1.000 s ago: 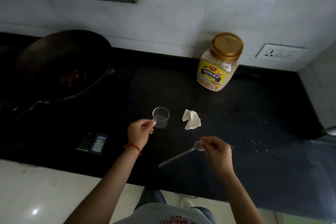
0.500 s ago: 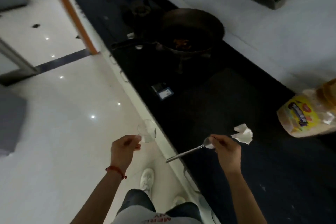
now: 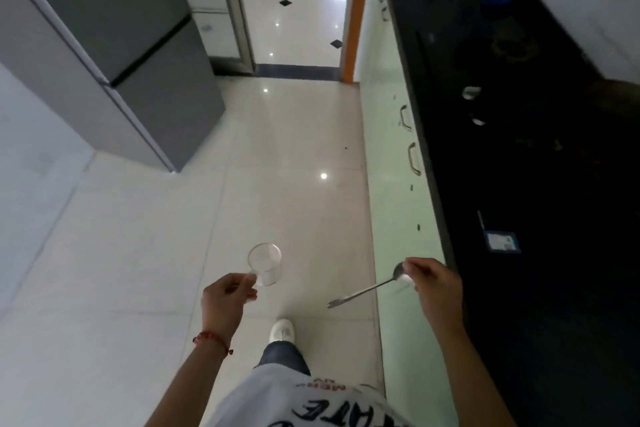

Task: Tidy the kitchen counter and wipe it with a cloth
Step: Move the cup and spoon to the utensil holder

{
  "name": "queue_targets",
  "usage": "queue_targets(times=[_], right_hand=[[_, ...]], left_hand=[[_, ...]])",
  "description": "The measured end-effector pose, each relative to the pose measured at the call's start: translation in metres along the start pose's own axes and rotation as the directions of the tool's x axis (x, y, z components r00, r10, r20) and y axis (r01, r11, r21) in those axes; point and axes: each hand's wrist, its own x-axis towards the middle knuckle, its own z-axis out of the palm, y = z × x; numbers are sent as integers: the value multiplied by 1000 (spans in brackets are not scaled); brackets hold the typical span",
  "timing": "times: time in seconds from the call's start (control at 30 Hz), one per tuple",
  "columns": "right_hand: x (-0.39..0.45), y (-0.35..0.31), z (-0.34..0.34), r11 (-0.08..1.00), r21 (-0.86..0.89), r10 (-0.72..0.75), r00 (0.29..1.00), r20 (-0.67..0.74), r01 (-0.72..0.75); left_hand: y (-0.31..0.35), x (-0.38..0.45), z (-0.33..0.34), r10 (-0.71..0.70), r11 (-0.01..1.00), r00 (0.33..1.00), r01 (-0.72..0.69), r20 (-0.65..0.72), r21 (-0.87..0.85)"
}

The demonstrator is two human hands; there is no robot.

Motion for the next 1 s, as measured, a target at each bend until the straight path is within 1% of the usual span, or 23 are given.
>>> queue_targets(times=[0.17, 0.27, 0.33, 0.43, 0.5, 0.7, 0.83, 1.0], right_hand=[[38, -33, 74, 994, -87, -55, 997, 45, 59], [64, -51, 106, 986, -127, -99, 994, 50, 104], [82, -60, 125, 987, -136, -84, 995, 47, 90], [111, -71, 146, 991, -122, -58, 998, 25, 61], [134, -78, 159, 990, -126, -65, 998, 14, 66], [236, -105, 198, 997, -77, -33, 999, -15, 31], [312, -137, 229, 997, -64, -34, 999, 23, 36], [404, -190, 277, 989, -100, -95, 990, 108, 106]], left_hand=[[7, 69, -45, -58, 998, 995, 56, -86, -32], [23, 111, -56, -68, 997, 993, 64, -97, -39], [37, 139, -57, -66, 998, 994, 64, -87, -29], [62, 184, -48, -62, 998, 997, 61, -47, -24], [83, 214, -36, -45, 999, 999, 44, -31, -28], [149, 315, 8, 7, 999, 999, -9, -35, -43], [189, 369, 30, 18, 1000, 997, -20, -70, -20], [226, 429, 43, -12, 1000, 992, 9, -125, -21]])
